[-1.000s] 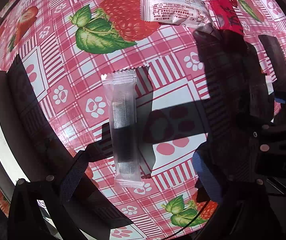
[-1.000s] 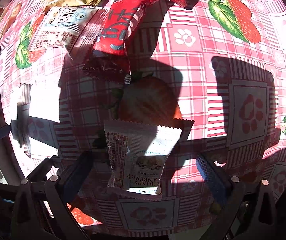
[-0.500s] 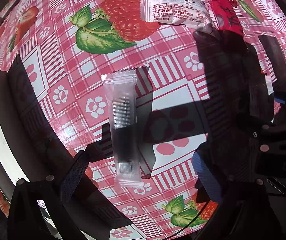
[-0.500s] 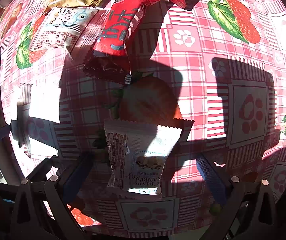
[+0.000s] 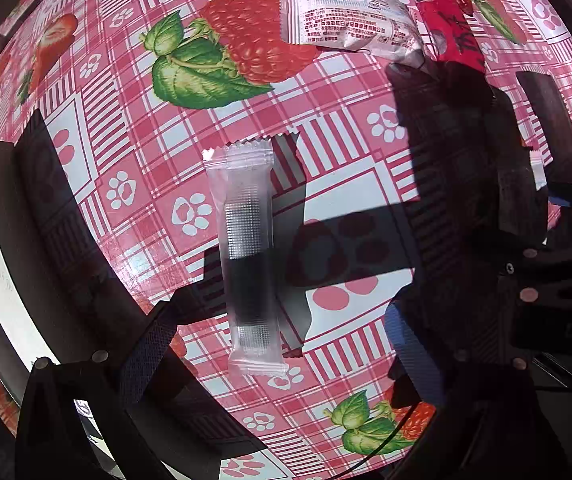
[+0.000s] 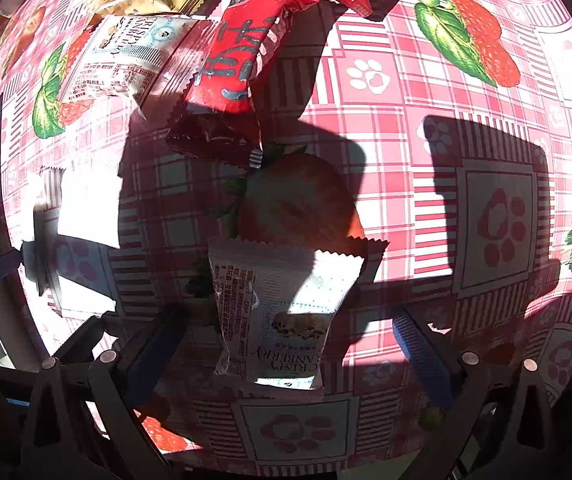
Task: Organize snacks
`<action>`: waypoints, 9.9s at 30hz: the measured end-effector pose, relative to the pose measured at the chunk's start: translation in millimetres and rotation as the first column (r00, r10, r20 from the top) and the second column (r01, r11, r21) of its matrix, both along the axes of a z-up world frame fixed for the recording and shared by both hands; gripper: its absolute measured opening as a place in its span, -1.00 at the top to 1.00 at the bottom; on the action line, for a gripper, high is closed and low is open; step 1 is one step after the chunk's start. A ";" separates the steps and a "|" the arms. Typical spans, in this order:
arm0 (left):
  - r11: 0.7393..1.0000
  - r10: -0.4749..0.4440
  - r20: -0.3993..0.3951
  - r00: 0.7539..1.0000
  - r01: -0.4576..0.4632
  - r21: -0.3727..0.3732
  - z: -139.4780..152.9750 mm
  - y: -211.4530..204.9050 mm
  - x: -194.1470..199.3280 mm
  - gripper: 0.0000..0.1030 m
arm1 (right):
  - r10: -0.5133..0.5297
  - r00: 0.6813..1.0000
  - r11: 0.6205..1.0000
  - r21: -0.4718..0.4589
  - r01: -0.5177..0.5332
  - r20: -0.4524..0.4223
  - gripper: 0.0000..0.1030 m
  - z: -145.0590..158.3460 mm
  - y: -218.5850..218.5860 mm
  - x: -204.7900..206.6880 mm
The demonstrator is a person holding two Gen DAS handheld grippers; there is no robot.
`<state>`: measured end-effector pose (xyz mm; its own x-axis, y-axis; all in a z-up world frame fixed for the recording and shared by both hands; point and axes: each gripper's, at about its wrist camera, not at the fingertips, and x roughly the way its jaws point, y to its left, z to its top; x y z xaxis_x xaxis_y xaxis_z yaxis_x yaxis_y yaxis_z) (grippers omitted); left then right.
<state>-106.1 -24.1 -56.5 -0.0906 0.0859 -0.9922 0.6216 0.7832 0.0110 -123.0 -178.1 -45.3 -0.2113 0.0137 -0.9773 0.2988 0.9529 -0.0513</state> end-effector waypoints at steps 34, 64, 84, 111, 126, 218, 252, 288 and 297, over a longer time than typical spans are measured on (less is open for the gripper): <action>1.000 0.009 0.017 1.000 -0.009 -0.018 2.8 1.2 -1.8 -1.00 | -0.007 1.000 1.000 0.004 0.007 -0.019 -1.00 -0.4 7.7 8.3; 0.977 0.127 0.006 0.992 -0.124 -0.174 56.9 40.1 53.7 0.69 | -0.049 0.996 0.990 0.136 0.040 0.069 0.20 41.9 4.8 45.7; 0.911 0.370 0.105 0.923 -0.339 -0.236 99.7 176.2 53.3 0.68 | 0.191 0.964 0.949 0.218 -0.229 0.184 0.20 82.7 168.4 160.8; 0.835 0.545 0.072 0.835 -0.532 -0.144 74.6 298.0 50.2 0.54 | 0.395 0.900 0.856 0.283 -0.433 0.183 0.19 58.3 353.3 162.3; 0.849 0.521 0.060 0.851 -0.511 -0.132 79.5 264.6 56.5 -0.45 | 0.251 0.959 0.945 0.181 -0.273 0.134 -0.99 53.6 293.4 156.2; 0.916 -0.339 0.123 0.933 0.357 -0.181 48.6 -70.6 91.5 -0.57 | -0.164 0.984 0.985 -0.032 0.167 0.073 -1.00 2.0 -52.6 85.2; 0.996 0.079 0.071 0.994 -0.076 -0.055 9.3 -15.1 121.7 -0.57 | -0.165 0.981 0.985 -0.040 0.170 0.102 -1.00 4.4 -51.5 83.5; 0.998 -0.015 0.028 0.999 0.017 -0.058 22.9 4.4 25.5 0.13 | 0.027 0.996 0.999 0.040 -0.031 0.090 0.45 28.0 37.7 64.6; 0.996 -0.056 0.009 0.998 0.056 -0.063 22.4 24.1 0.2 0.13 | 0.106 0.994 0.992 0.067 -0.107 0.020 0.45 29.4 91.7 9.2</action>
<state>-105.9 0.0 -34.1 -0.0804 0.0276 -0.9964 0.6647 0.7464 -0.0330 -113.8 -86.4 -16.0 -0.1992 0.0585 -0.9782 0.1957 0.9805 0.0187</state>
